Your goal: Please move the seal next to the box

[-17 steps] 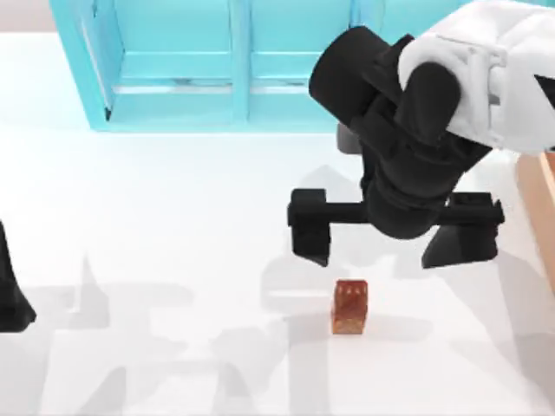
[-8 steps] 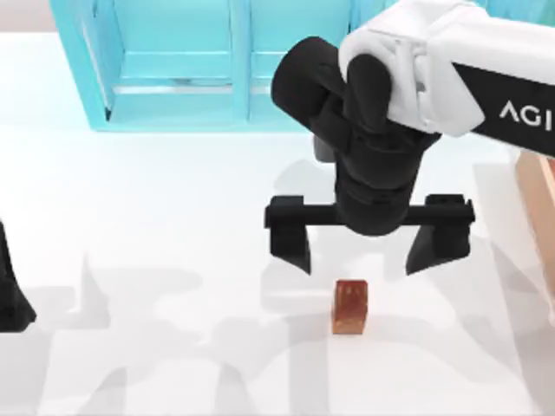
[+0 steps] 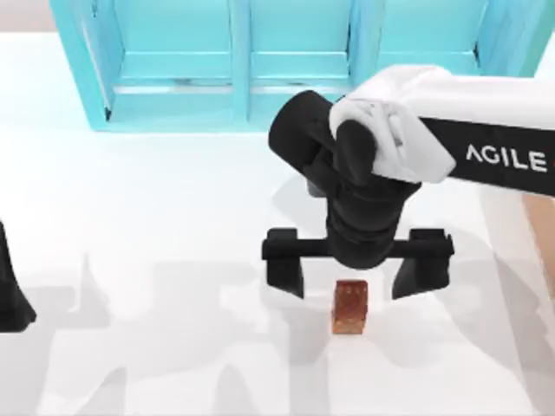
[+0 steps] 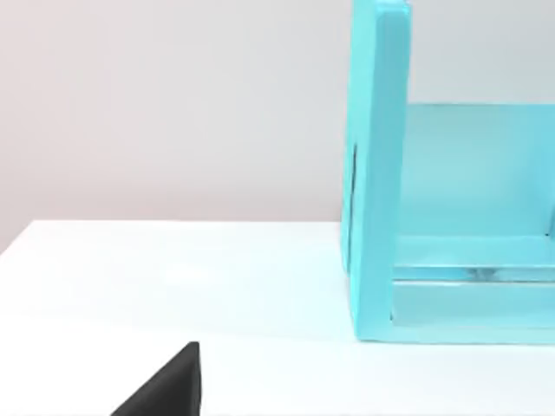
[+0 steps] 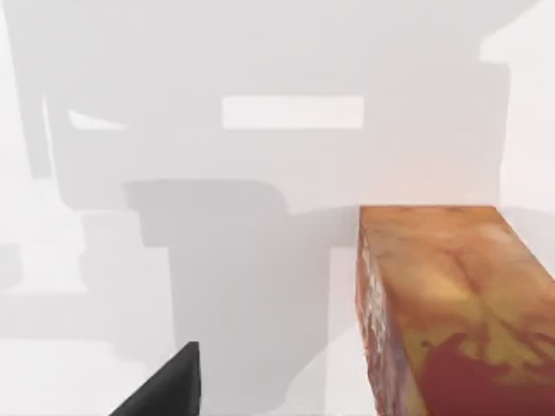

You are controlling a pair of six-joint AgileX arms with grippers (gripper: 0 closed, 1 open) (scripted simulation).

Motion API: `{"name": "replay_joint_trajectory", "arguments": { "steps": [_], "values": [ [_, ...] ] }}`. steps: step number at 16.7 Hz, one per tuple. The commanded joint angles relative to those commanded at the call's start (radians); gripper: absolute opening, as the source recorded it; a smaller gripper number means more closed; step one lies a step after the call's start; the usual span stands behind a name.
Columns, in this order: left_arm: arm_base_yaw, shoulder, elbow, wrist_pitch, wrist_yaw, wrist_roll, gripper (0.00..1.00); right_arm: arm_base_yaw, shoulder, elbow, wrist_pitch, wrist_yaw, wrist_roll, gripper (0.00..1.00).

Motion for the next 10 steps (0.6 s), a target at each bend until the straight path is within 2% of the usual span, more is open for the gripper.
{"name": "replay_joint_trajectory", "arguments": {
  "steps": [4,8,10],
  "values": [
    [0.000,0.000,0.000,0.000,0.000,0.000,1.00,0.003,0.043,-0.098,0.136,0.000,0.003,1.00],
    [0.000,0.000,0.000,0.000,0.000,0.000,1.00,0.004,0.047,-0.105,0.143,0.000,0.004,1.00],
    [0.000,0.000,0.000,0.000,0.000,0.000,1.00,0.004,0.047,-0.105,0.143,0.000,0.004,0.85]
  ]
}}
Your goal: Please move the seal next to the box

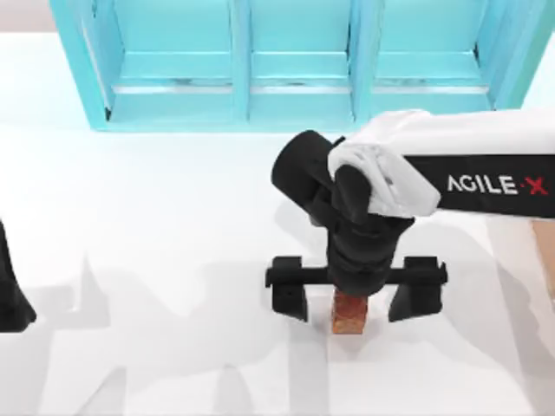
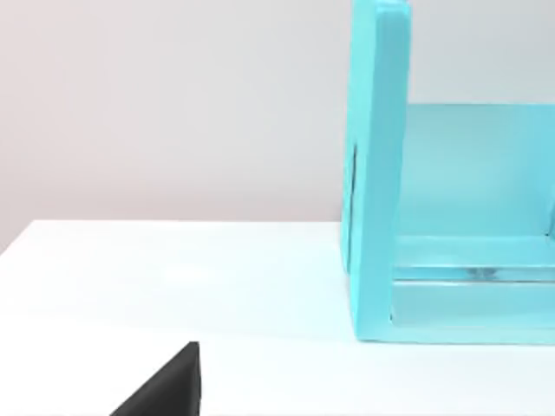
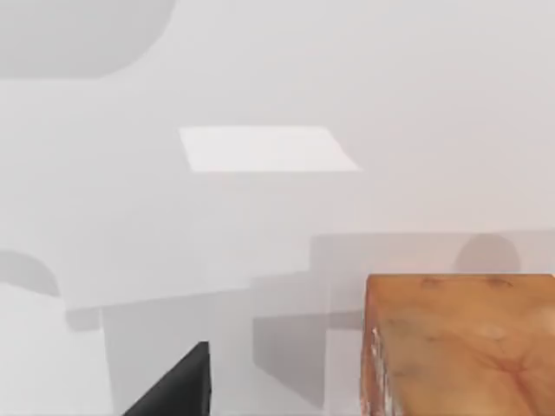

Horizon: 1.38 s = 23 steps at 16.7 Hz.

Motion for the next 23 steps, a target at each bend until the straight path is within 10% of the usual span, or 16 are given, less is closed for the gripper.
{"name": "replay_joint_trajectory", "arguments": {
  "steps": [11,23],
  "values": [
    [0.000,0.000,0.000,0.000,0.000,0.000,1.00,0.000,0.000,0.000,0.000,0.000,0.000,0.02],
    [0.000,0.000,0.000,0.000,0.000,0.000,1.00,-0.002,-0.016,0.027,-0.040,0.000,0.001,0.00]
  ]
}}
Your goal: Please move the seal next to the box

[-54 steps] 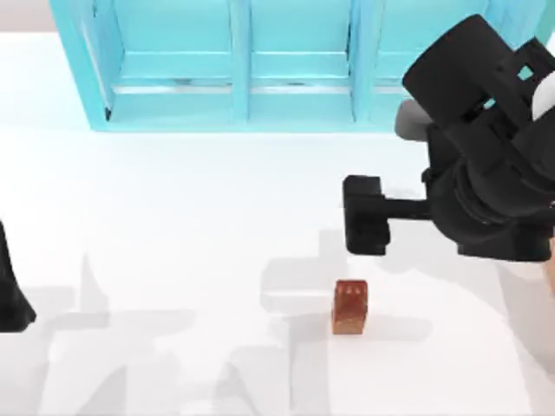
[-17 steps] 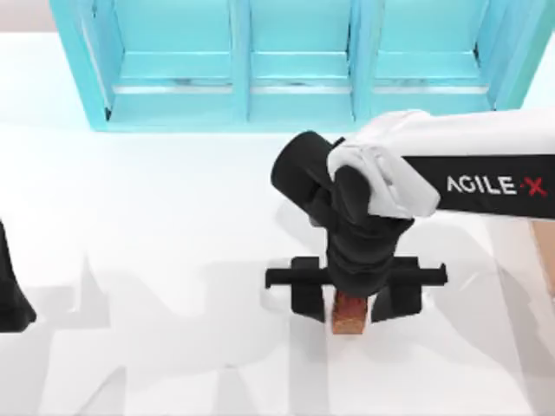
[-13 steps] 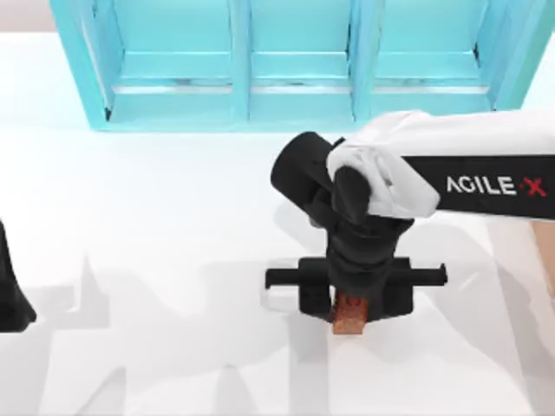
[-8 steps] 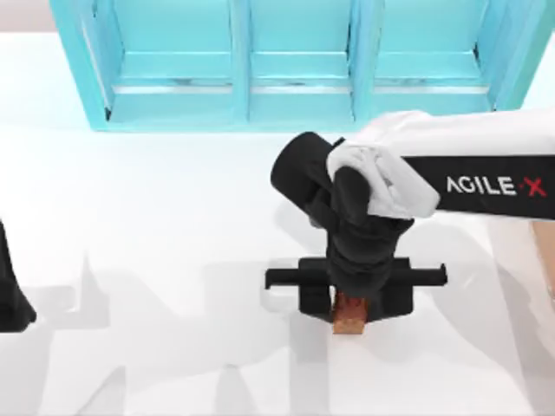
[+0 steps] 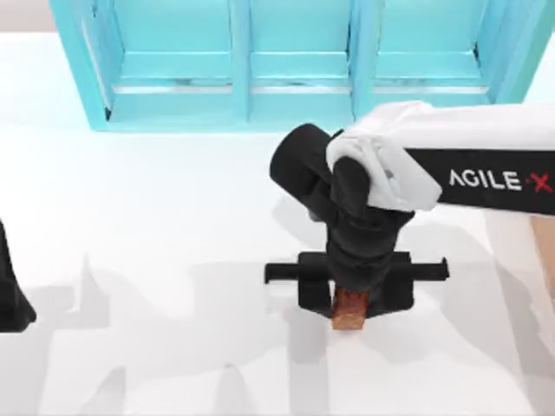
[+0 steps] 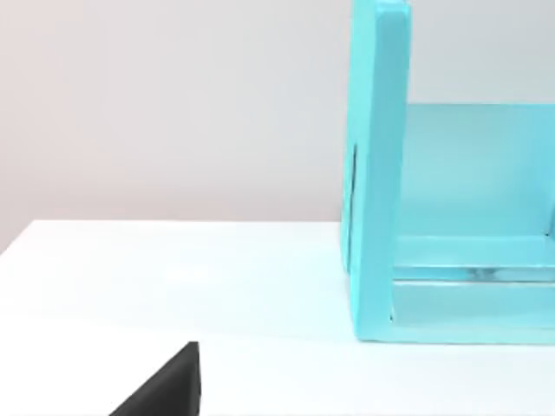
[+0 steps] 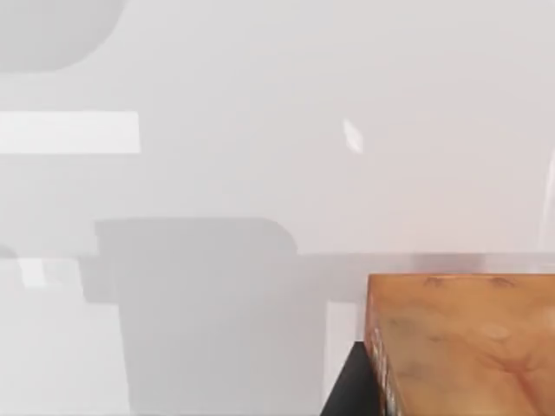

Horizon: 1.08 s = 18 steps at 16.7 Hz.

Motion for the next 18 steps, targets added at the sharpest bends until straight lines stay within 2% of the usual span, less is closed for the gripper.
{"name": "replay_joint_trajectory", "arguments": {
  "steps": [5,11,18],
  "values": [
    [0.000,0.000,0.000,0.000,0.000,0.000,1.00,-0.001,-0.050,0.078,-0.133,0.000,-0.002,0.00],
    [0.000,0.000,0.000,0.000,0.000,0.000,1.00,-0.016,-0.064,0.071,-0.145,-0.001,-0.016,0.00],
    [0.000,0.000,0.000,0.000,0.000,0.000,1.00,-0.283,-0.384,-0.060,-0.318,-0.002,-0.290,0.00]
  ]
}}
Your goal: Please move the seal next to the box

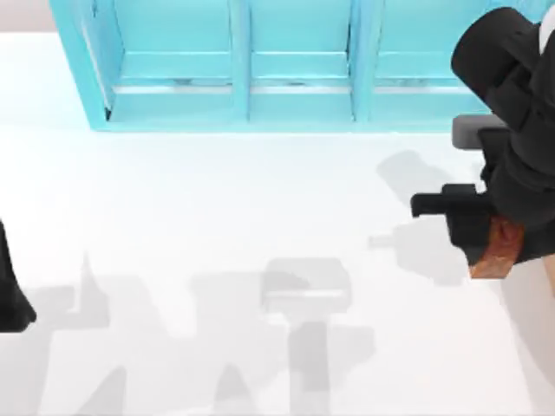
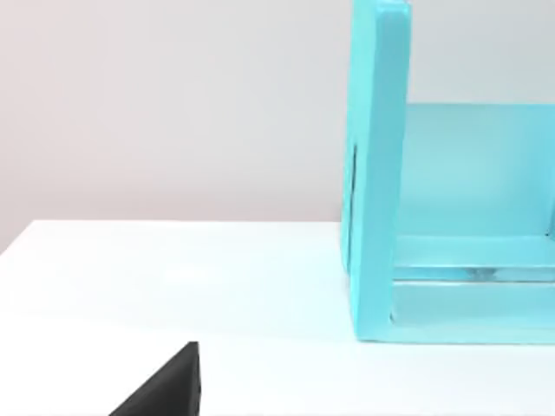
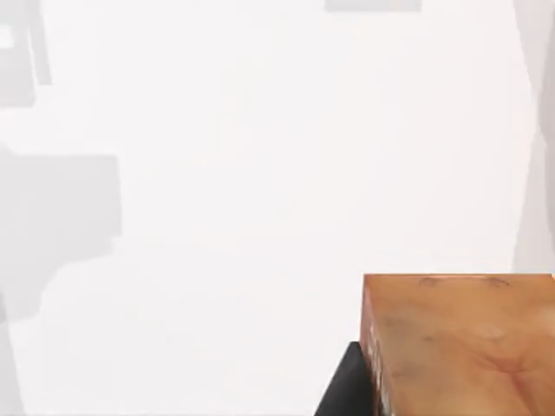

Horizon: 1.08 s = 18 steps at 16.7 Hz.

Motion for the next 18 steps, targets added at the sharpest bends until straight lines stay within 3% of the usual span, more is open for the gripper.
{"name": "replay_joint_trajectory", "arguments": {
  "steps": [5,12,18],
  "values": [
    [0.000,0.000,0.000,0.000,0.000,0.000,1.00,-0.146,-0.158,-0.070,-0.097,-0.001,-0.150,0.00],
    [0.000,0.000,0.000,0.000,0.000,0.000,1.00,-0.169,-0.184,-0.105,-0.079,-0.021,-0.156,0.00],
    [0.000,0.000,0.000,0.000,0.000,0.000,1.00,-0.178,-0.242,-0.228,0.065,-0.040,-0.151,0.00]
  ]
}}
